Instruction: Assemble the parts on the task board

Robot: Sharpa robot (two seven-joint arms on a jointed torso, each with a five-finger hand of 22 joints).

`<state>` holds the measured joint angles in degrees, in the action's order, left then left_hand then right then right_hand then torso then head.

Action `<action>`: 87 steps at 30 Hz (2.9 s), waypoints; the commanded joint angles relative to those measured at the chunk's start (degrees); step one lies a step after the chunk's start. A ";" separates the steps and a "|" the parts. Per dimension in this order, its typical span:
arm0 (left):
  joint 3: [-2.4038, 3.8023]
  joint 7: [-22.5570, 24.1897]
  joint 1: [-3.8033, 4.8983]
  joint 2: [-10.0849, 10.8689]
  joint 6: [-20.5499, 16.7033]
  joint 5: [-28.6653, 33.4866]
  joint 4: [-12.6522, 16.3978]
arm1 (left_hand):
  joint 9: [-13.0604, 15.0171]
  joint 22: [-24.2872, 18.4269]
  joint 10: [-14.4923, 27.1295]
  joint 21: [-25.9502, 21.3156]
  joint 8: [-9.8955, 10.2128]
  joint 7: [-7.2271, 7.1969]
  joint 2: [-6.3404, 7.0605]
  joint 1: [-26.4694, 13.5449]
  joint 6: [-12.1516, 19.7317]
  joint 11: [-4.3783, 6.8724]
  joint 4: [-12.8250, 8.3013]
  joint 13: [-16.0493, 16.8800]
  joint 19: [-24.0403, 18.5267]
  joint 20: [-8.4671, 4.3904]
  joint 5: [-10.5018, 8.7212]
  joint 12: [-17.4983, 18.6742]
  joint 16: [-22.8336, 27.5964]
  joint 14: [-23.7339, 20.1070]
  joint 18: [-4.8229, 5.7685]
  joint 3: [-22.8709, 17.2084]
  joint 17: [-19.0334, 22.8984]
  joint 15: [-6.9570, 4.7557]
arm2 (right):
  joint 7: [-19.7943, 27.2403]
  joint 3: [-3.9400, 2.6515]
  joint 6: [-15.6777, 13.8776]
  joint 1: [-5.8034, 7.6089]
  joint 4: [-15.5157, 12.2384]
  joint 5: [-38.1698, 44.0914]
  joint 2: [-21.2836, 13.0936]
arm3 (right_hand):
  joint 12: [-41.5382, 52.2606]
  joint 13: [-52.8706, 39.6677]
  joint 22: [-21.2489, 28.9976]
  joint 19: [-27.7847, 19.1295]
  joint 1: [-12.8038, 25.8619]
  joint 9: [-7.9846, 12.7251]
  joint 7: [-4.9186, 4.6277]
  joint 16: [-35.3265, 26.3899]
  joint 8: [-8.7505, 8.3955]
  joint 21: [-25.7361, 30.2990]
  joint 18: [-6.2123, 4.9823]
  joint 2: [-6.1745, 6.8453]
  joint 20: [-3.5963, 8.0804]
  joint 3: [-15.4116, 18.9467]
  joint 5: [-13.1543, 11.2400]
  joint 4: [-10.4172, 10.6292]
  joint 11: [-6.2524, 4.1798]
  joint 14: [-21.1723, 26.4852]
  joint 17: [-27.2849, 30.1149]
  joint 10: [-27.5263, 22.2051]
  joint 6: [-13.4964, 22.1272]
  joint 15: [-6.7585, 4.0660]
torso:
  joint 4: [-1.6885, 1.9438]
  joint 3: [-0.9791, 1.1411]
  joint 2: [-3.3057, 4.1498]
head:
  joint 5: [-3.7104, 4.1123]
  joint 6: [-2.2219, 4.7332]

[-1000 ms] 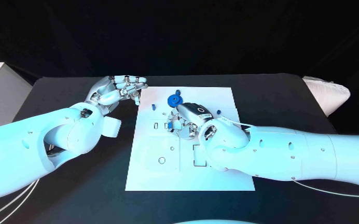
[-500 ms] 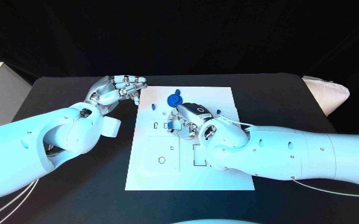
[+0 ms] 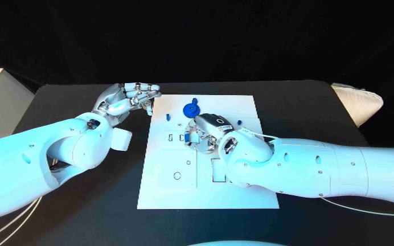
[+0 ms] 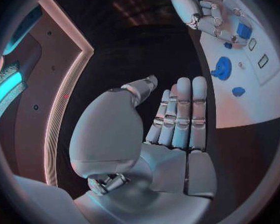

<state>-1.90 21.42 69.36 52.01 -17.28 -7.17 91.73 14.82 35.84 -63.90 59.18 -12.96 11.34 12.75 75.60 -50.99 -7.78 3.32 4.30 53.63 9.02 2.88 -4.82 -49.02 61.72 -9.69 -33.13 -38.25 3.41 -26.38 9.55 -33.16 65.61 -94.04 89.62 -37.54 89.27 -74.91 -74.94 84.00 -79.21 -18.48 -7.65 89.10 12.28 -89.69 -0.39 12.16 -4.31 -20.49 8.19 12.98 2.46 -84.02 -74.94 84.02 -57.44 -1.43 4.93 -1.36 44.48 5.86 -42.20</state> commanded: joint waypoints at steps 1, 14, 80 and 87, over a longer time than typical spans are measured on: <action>0.03 0.25 0.01 -0.06 1.04 0.09 0.08 | 0.06 0.08 0.18 0.24 0.02 -0.04 -0.38 -0.28 0.39 0.13 -0.25 0.08 -0.52 -0.05 -0.04 -0.16 -0.32 -0.49 -0.89 0.06 0.05 0.00 | -0.07 0.01 0.56 -0.04 -0.08 0.70 -0.01 | -0.41 -14.27 -15.06 6.00 0.77 0.08 -0.12 0.10 -0.33 -0.31 0.39 0.40 -0.41 0.17 -0.48 0.48 0.62 -5.44 -12.79 5.09 0.52 0.33 | 0.00 -0.01 0.02 | 0.02 0.03; 0.02 0.22 0.01 -0.04 1.02 0.09 0.06 | 0.06 0.08 0.18 0.24 0.02 -0.04 -0.38 -0.28 0.39 0.13 -0.25 0.08 -0.52 -0.05 -0.04 -0.16 -0.32 -0.49 -0.89 0.06 0.05 0.00 | -0.18 0.01 -0.52 -0.04 -0.16 1.08 -0.05 | -0.66 -14.10 -15.06 6.00 1.86 0.11 -0.23 0.05 -0.01 -0.31 0.39 1.10 -0.68 2.45 0.10 1.46 0.78 -5.41 -12.67 4.88 0.98 0.52 | 0.02 -0.03 -0.01 | 0.05 0.16; -2.02 -55.50 7.81 -17.35 32.40 -42.48 -12.00 | 20.09 34.36 -1.75 22.62 -25.85 -5.75 -4.90 -15.99 2.79 6.21 13.43 45.16 23.69 -4.77 -0.04 -59.92 -38.02 25.47 5.42 11.73 -45.42 -5.19 | 26.56 -1.25 -6.30 11.80 8.98 -48.21 -10.45 | -5.68 -9.71 -13.26 4.86 -4.38 2.67 -1.87 -0.84 -1.34 2.20 -0.27 -3.79 -1.82 14.95 5.46 3.53 2.22 -4.88 -10.73 -0.04 5.92 1.73 | -0.06 0.98 -5.00 | -1.40 -2.16; -2.76 -55.96 8.18 -20.59 33.50 -43.20 -14.94 | 20.67 34.27 -1.37 22.56 -25.95 -5.67 -5.20 -16.69 3.31 6.13 13.45 44.97 23.57 -4.73 -0.03 -59.79 -38.02 25.46 5.40 12.23 -45.47 -5.13 | 25.67 -1.25 -5.81 11.88 9.63 -48.20 -10.16 | -5.81 -9.58 -13.08 4.74 -4.23 2.72 -1.91 -0.92 -1.39 2.46 -0.34 -3.68 -1.82 14.96 5.46 3.52 2.26 -4.83 -10.54 -0.17 6.19 1.75 | -0.18 0.89 -4.68 | -1.57 -2.21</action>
<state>-4.64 -33.04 77.39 31.74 13.25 -48.64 77.15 35.45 70.14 -65.71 81.60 -38.62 5.71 7.63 59.61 -48.20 -1.63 16.84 49.31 77.30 4.20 2.99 -64.74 -87.10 84.15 -4.76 -21.33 -74.94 -1.44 -0.32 8.31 -40.47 77.46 -84.47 41.88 -47.78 83.63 -74.90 -74.93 83.81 -83.90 -15.86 -9.49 88.52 10.86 -87.50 -0.39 8.36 -6.54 -5.24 13.44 16.51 5.08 -84.02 -74.91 84.01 -51.71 0.80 4.81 -0.42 39.64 4.33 -44.37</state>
